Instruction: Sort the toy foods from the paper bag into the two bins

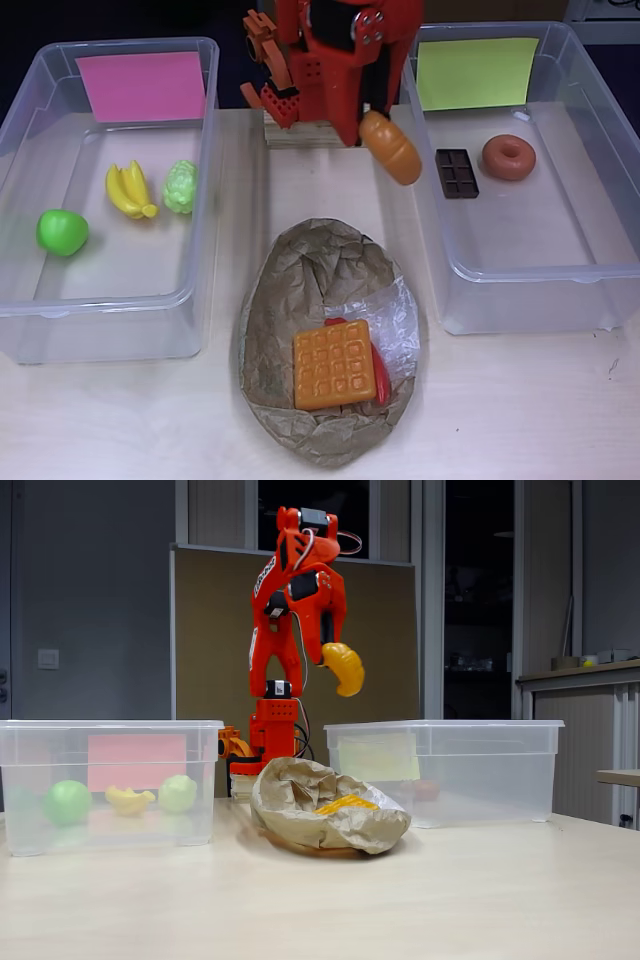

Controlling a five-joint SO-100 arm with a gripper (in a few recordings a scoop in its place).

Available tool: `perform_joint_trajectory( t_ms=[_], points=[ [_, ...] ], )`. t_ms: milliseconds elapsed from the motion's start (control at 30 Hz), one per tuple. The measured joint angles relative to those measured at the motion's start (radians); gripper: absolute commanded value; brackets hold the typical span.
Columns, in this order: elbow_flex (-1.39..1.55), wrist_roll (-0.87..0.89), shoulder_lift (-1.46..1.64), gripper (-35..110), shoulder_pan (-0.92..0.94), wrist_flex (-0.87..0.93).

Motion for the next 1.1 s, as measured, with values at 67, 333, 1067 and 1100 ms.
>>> perform_joint_trajectory(
  t_ms=[67,333,1067,1100],
  points=[
    [0.032,0.084,0.06,3,-0.087,0.006],
    [0.304,0.548,0.199,3,-0.439,-0.156],
    [0.733,1.221,-0.256,3,-0.804,-1.039],
    [0.736,1.253,-0.284,3,-0.813,-1.069]
  ],
)
